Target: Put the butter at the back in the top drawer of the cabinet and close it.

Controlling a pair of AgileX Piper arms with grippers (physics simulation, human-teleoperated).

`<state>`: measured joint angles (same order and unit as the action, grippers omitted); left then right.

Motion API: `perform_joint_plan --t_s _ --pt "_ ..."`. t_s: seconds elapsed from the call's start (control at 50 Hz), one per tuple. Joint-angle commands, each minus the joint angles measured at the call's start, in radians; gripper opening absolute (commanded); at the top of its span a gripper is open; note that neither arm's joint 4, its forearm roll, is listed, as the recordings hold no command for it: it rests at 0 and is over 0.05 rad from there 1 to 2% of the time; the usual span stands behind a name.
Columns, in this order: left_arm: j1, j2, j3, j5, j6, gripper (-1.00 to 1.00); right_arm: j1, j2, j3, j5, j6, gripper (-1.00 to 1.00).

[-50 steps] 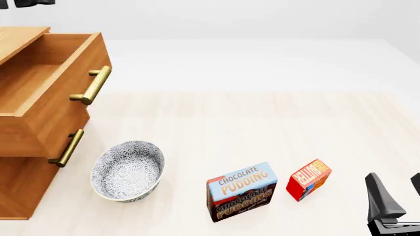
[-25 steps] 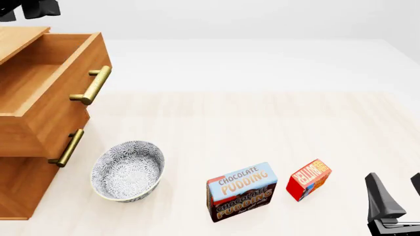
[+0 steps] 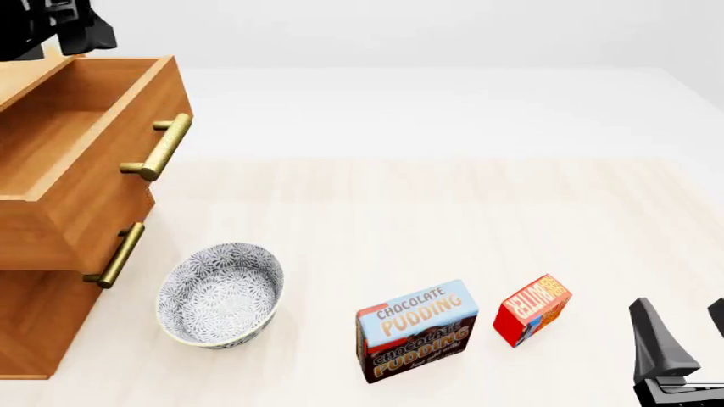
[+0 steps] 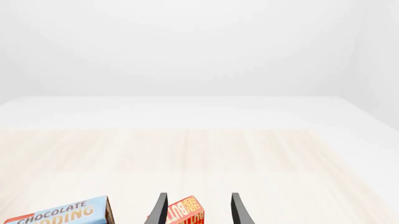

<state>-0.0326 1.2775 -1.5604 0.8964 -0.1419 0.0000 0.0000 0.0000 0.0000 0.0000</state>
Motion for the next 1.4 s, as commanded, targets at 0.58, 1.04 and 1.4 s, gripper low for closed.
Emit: perform_joint_plan --t_s 0.58,1.04,1.4 --pt "0.001 0.013 0.083 -0.054 -0.016 1.0 0.0 0.0 0.0 0.0 0.0 1.0" --pt "0.002 0.031 0.131 -0.092 -0.026 1.0 0.0 0.0 0.0 0.0 0.0 1.0" --pt "0.005 0.043 0.148 -0.106 -0.029 1.0 0.0 0.0 0.0 0.0 0.0 1.0"
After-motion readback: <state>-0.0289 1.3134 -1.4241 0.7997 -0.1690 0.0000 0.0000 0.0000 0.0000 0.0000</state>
